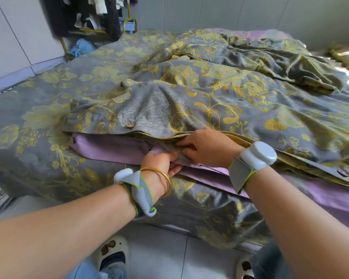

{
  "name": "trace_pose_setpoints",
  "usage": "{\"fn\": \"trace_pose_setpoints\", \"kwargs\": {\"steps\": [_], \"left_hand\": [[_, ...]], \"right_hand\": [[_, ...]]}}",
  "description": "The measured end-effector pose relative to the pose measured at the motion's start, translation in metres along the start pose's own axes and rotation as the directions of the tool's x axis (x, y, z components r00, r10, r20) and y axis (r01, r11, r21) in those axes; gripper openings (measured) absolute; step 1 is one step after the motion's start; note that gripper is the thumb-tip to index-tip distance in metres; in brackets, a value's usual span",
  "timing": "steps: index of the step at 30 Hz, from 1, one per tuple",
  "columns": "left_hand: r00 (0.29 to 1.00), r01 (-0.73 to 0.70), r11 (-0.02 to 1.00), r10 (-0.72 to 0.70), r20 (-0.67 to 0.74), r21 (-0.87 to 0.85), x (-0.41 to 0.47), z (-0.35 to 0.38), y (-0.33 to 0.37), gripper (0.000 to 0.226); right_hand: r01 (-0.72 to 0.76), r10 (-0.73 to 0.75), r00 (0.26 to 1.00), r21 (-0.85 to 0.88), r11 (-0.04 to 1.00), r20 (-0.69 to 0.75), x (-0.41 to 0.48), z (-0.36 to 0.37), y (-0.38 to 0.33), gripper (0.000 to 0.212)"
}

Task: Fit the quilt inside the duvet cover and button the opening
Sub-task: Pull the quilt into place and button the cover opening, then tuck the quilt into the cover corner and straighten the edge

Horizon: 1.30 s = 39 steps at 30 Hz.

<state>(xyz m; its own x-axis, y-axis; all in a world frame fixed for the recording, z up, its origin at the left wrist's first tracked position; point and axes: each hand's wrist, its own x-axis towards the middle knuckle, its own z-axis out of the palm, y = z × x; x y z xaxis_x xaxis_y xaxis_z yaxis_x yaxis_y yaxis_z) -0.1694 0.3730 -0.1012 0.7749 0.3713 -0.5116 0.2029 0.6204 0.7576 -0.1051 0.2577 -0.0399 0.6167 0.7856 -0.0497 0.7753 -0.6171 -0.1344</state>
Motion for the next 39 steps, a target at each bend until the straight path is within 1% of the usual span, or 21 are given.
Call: {"fn": "trace_pose_setpoints", "kwargs": {"steps": [3,5,7,9,11,13,16,18,19,21,23,24,26,28,30,32,33,34,35,37,39], "left_hand": [[1.0,-0.011,1.0,0.012,-0.016,0.019,-0.001,-0.001,0.001,0.019],[0.999,-0.014,0.999,0.015,-0.033,0.035,-0.002,-0.001,0.001,0.018],[0.999,-0.01,0.999,0.012,-0.03,0.042,-0.003,-0.001,0.002,0.017],[1.0,0.002,0.999,-0.002,-0.003,0.041,-0.005,-0.002,0.002,0.014],[1.0,0.009,1.0,-0.01,0.022,0.027,-0.005,-0.003,0.002,0.017],[1.0,0.0,1.0,0.0,0.03,0.01,-0.005,-0.004,0.004,0.016],[0.999,-0.012,1.0,0.012,0.036,-0.011,-0.005,-0.005,0.006,0.016],[0.999,-0.026,1.0,0.026,0.041,-0.006,-0.004,-0.005,0.007,0.016],[0.998,-0.039,0.999,0.038,0.05,0.004,-0.005,-0.004,0.007,0.015],[0.996,-0.069,0.997,0.067,0.067,0.029,-0.006,-0.005,0.009,0.016],[0.994,-0.08,0.996,0.077,0.077,0.047,-0.006,-0.004,0.009,0.021],[0.994,-0.083,0.996,0.079,0.076,0.046,-0.005,-0.006,0.009,0.023],[0.994,-0.083,0.996,0.079,0.079,0.042,-0.005,-0.006,0.009,0.024],[0.994,-0.075,0.997,0.074,0.075,0.016,-0.007,-0.007,0.011,0.013],[0.997,-0.043,0.997,0.046,0.054,-0.059,-0.01,-0.008,0.016,0.014],[0.999,-0.022,0.99,0.026,0.027,-0.137,-0.011,-0.01,0.022,0.015],[1.0,-0.023,0.988,0.025,0.009,-0.155,-0.009,-0.011,0.025,0.015],[1.0,-0.023,0.986,0.022,-0.003,-0.165,-0.008,-0.013,0.028,0.013],[1.0,-0.021,0.985,0.018,-0.016,-0.17,-0.006,-0.015,0.031,0.012],[0.998,-0.018,0.984,0.007,-0.061,-0.177,-0.001,-0.02,0.034,0.009],[0.993,-0.021,0.986,0.001,-0.12,-0.163,0.005,-0.025,0.037,0.009]], "right_hand": [[-0.072,0.065,0.995,-0.092,0.993,-0.082,0.012,0.012,-0.007,0.032],[-0.133,0.12,0.979,-0.069,0.989,-0.163,0.019,0.015,-0.006,0.032],[-0.165,0.165,0.961,0.017,0.986,-0.22,0.026,0.015,-0.003,0.034],[-0.157,0.186,0.955,0.14,0.978,-0.23,0.03,0.013,-0.001,0.036],[-0.118,0.193,0.953,0.297,0.948,-0.236,0.03,0.013,-0.001,0.035],[-0.062,0.156,0.957,0.353,0.934,-0.244,0.029,0.011,-0.003,0.027],[-0.007,0.054,0.979,0.235,0.972,-0.197,0.032,0.008,-0.007,0.018],[-0.01,0.052,0.981,0.22,0.975,-0.186,0.037,0.01,-0.007,0.018],[-0.021,0.068,0.978,0.234,0.972,-0.195,0.038,0.01,-0.007,0.02],[-0.05,0.101,0.975,0.246,0.968,-0.198,0.04,0.012,-0.01,0.037],[-0.089,0.127,0.973,0.191,0.978,-0.194,0.04,0.014,-0.014,0.048],[-0.099,0.131,0.968,0.153,0.983,-0.212,0.04,0.015,-0.018,0.044],[-0.121,0.152,0.945,0.121,0.985,-0.289,0.041,0.018,-0.02,0.025],[-0.1,0.172,0.925,0.218,0.971,-0.339,0.042,0.016,-0.022,0.015],[-0.011,0.172,0.932,0.447,0.895,-0.32,0.042,0.01,-0.021,0.011],[0.046,0.201,0.944,0.707,0.706,-0.263,0.037,-0.001,-0.019,0.015],[0.046,0.225,0.948,0.796,0.603,-0.226,0.034,-0.005,-0.016,0.017],[0.032,0.233,0.953,0.829,0.558,-0.194,0.033,-0.006,-0.012,0.018],[0.012,0.22,0.959,0.802,0.598,-0.179,0.033,-0.005,-0.008,0.019],[-0.02,0.181,0.965,0.64,0.768,-0.187,0.036,0.003,-0.005,0.016],[-0.024,0.158,0.963,0.52,0.854,-0.216,0.04,0.009,-0.008,0.014]]}}
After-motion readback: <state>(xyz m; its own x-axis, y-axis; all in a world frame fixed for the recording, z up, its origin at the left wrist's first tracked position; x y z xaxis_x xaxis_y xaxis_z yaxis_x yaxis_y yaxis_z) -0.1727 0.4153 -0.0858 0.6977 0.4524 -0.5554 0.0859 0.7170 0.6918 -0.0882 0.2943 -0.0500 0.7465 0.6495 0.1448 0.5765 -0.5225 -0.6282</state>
